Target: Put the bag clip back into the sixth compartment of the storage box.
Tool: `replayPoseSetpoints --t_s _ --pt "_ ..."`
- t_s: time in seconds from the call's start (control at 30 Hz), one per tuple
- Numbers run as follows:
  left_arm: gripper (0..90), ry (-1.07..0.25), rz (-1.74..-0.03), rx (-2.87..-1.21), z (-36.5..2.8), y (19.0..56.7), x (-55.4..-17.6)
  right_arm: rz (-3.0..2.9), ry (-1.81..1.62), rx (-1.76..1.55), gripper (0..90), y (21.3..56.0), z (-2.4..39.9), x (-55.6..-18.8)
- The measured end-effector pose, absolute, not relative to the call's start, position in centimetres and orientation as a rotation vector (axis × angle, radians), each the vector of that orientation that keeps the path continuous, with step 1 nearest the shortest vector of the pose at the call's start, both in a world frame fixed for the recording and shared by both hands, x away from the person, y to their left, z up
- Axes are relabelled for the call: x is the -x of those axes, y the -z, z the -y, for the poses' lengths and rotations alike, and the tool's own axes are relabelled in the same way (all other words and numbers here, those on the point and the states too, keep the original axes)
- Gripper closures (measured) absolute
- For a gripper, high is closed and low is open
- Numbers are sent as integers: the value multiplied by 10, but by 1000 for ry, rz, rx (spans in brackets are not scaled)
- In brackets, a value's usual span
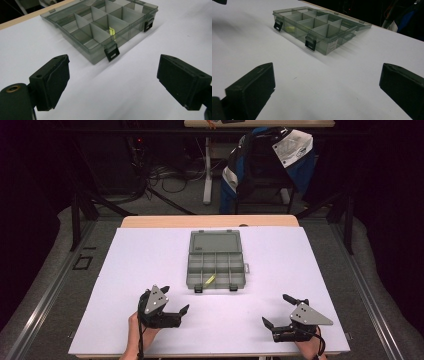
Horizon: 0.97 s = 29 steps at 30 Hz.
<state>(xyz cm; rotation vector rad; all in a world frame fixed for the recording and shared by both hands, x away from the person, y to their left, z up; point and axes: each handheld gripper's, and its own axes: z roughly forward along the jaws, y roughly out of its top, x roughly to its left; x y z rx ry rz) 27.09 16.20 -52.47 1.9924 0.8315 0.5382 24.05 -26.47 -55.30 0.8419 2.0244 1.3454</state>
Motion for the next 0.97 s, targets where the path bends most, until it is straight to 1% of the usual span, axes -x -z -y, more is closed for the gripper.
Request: replayPoseSetpoints --t_s 0.3,0.67,0.97 --pt "110 -535 -874 -1992 -176 535 -263 -2024 -1351 -839 0 554 265 -241" --pt "110 -578 -915 -1945 -199 545 -248 -2035 -1346 -843 0 554 264 -242" --pt "110 -570 -926 -1950 -201 547 -249 -2032 -1346 -839 0 554 265 -242"
